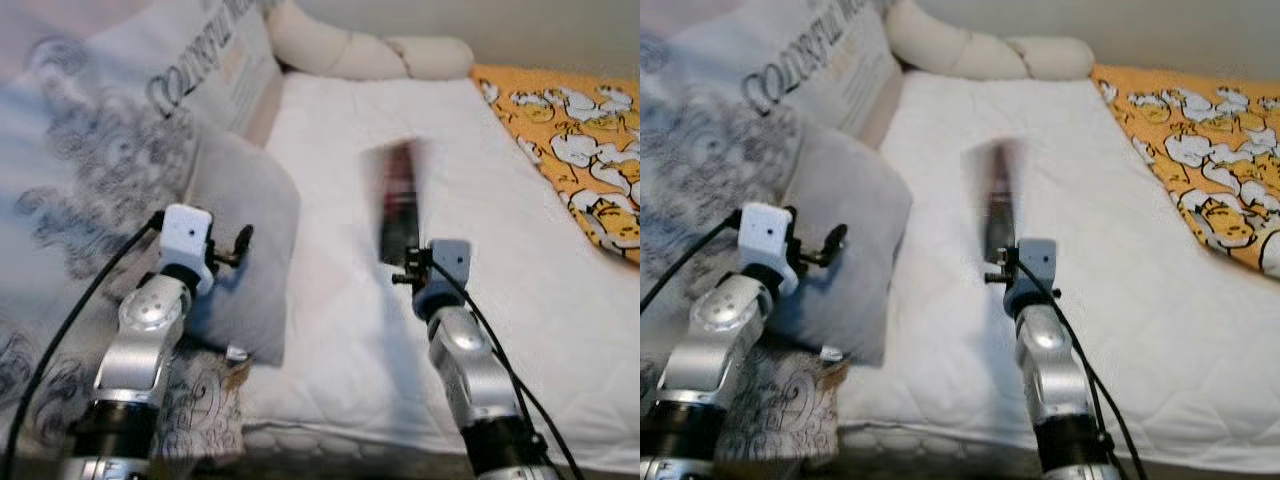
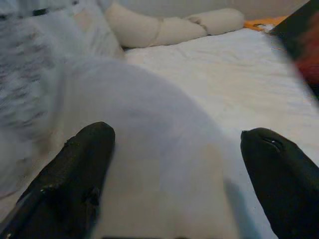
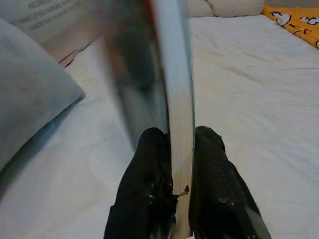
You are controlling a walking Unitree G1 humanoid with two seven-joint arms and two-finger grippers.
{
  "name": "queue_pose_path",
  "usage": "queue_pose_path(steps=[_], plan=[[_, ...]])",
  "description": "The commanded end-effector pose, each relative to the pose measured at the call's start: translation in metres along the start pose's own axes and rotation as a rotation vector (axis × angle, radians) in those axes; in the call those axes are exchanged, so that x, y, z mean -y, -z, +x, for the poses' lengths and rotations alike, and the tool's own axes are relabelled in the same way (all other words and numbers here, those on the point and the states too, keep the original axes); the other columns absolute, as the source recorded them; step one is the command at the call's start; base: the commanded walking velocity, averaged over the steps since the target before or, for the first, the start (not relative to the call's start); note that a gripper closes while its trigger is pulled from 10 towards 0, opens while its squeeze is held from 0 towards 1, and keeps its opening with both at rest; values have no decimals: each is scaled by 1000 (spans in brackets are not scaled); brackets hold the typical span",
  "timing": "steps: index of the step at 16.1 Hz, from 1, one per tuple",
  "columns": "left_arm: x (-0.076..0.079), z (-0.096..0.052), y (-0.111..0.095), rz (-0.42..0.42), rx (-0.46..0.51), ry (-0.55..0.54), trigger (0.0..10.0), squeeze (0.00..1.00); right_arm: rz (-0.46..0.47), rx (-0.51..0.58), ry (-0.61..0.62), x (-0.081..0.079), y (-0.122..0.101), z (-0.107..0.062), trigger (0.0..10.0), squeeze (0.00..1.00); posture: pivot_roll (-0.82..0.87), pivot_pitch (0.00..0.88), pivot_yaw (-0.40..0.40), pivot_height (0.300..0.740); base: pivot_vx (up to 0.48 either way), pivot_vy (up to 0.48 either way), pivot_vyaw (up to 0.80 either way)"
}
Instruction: Clean up the room
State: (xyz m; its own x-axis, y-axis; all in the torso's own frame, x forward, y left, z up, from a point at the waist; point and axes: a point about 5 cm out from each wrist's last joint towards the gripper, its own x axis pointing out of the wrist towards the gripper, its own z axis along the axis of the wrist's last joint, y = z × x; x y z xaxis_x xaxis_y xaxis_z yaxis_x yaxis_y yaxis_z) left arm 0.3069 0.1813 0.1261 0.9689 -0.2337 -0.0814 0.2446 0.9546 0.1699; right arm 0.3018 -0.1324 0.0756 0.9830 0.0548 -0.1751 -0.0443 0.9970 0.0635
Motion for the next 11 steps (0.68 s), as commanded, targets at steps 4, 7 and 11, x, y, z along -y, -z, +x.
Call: queue_pose_path(steps=[4, 7, 11], plan=[[26, -2, -4, 66, -3, 207, 10000, 341, 99, 20, -82, 5, -18, 13, 10000, 0, 48, 0, -5, 740, 0, 0, 0], [32, -11, -8, 71, -33, 401, 10000, 341, 176, -76, -222, 2, -24, 31, 10000, 0, 56, 0, -13, 740, 0, 0, 0], [40, -25, 1, 95, -132, 571, 10000, 345, 311, -298, -447, -6, -9, 40, 10000, 0, 59, 0, -15, 740, 0, 0, 0]])
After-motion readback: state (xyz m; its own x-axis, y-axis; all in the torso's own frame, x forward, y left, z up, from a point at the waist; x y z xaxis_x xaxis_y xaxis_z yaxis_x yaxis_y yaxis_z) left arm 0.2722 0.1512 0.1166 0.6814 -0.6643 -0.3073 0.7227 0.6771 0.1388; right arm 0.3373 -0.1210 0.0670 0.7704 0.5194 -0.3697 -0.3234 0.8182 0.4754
